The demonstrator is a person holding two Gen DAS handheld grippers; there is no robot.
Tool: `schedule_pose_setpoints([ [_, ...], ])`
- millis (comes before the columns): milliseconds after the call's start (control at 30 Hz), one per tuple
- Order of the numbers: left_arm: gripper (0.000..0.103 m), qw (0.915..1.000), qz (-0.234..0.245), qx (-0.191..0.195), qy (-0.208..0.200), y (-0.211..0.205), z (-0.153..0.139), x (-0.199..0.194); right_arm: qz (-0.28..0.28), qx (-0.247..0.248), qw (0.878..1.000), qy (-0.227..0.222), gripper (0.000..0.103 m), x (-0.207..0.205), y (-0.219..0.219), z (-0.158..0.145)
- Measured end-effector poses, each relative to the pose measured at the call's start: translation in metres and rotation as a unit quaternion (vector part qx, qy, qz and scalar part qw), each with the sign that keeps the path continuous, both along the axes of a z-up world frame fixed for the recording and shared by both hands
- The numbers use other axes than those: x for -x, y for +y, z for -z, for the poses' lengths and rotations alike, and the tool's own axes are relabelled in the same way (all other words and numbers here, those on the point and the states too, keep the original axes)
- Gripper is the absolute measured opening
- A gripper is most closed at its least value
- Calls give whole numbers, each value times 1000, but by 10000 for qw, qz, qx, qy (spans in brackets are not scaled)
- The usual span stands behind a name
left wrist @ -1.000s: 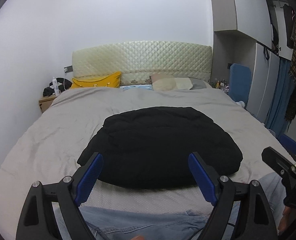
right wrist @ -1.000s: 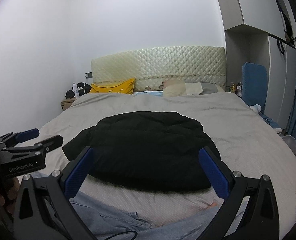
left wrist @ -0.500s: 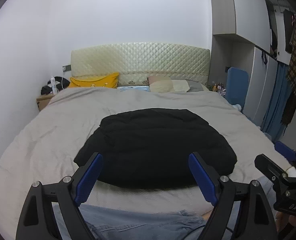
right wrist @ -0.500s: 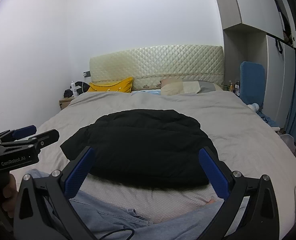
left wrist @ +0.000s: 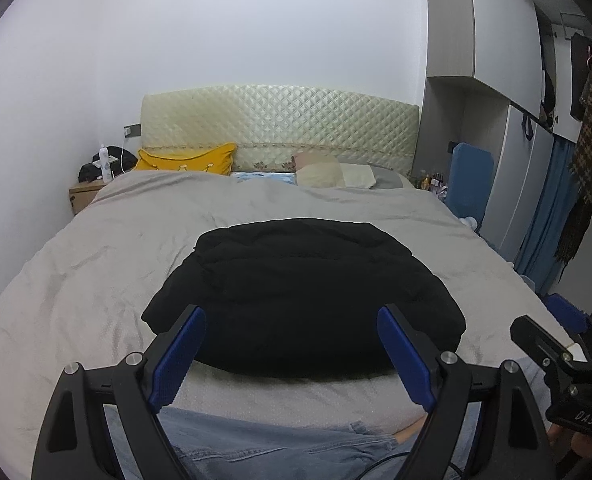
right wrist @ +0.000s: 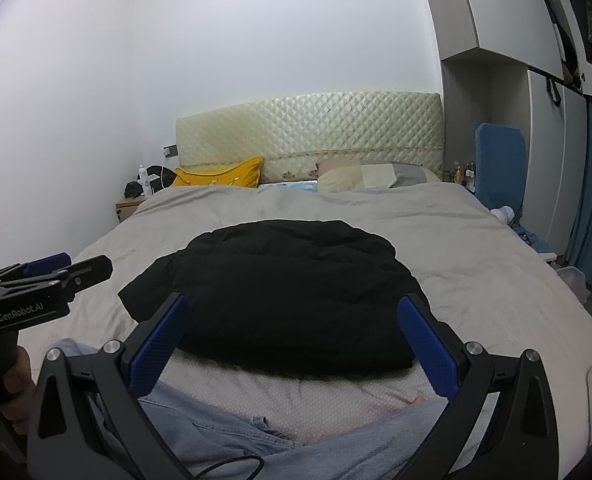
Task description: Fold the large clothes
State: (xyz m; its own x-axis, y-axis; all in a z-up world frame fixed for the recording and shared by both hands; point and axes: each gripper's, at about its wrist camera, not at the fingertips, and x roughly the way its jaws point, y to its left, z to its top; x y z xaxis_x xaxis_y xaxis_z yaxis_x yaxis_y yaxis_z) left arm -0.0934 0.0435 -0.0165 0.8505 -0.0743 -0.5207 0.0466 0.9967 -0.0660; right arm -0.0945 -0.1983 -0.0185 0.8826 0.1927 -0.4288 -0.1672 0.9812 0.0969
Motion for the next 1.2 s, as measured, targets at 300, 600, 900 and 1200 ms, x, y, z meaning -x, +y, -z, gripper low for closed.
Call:
schedule_pose_setpoints([
  [300,88,9999,69,-69,23,-3,-1,3,22,-15,10000,-30,103,3,0,-2],
  [600,88,9999,54,-61,-98,-2,-6,13,28,-28,9999,-119,103,10,0,-3],
  [900,88,9999,49,-101,-118,-2,-7,13,87,11,9999,-110,103,12,1,-6],
  [1200,88,9998,97,-106,-163,-5,-9,19,97,-6,9998,-146,103,16,-1,-8],
])
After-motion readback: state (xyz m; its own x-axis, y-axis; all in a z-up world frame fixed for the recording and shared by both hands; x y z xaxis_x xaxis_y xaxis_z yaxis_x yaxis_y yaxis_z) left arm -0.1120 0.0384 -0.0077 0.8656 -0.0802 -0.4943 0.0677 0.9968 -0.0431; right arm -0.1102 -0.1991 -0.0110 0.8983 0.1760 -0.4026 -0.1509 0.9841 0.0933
